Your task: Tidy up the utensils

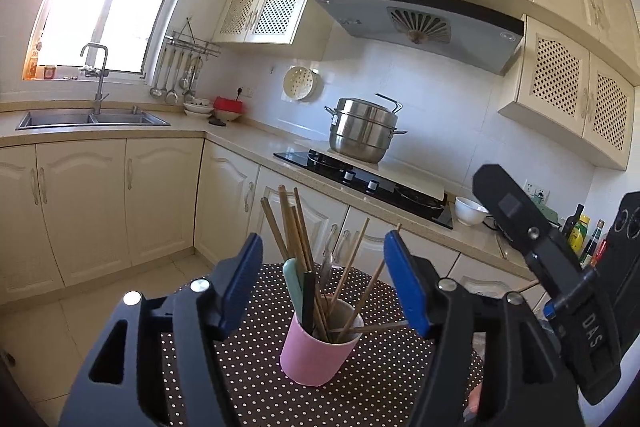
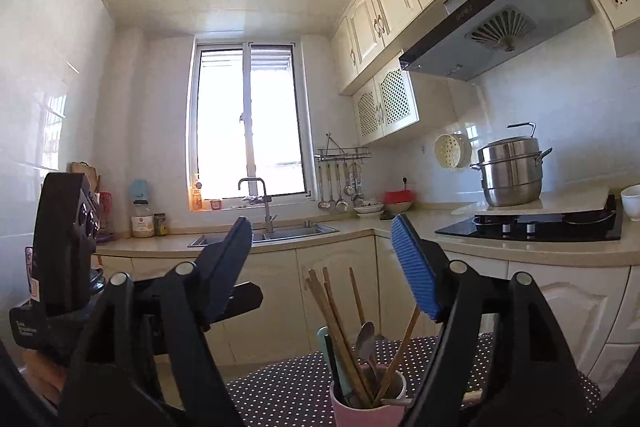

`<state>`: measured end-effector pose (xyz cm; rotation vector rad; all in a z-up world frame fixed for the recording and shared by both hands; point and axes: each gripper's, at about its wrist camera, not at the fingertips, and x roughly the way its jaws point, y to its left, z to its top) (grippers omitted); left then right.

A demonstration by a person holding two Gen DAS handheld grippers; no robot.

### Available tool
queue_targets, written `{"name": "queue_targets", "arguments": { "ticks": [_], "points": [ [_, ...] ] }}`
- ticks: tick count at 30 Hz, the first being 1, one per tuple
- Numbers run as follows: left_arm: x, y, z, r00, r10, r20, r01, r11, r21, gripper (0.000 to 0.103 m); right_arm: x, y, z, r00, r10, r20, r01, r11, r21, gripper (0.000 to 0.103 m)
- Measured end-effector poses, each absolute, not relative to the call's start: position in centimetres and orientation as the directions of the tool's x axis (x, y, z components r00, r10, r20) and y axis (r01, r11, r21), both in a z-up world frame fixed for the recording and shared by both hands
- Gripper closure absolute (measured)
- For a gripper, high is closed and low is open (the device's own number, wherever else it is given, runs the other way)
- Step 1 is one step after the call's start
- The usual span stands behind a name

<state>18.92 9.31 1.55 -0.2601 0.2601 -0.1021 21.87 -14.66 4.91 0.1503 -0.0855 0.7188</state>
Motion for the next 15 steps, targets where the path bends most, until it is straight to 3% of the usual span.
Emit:
{"name": "queue_targets", "arguments": {
  "ticks": [15],
  "points": [
    [20.9, 8.9, 0.2, 0.944, -0.139, -0.299, 0.064, 0.967, -0.246, 0.041, 25.0, -14.9, 4.4, 0.693, 0.709, 0.129, -0.715, 0.653, 0.249, 0.031]
  ]
}}
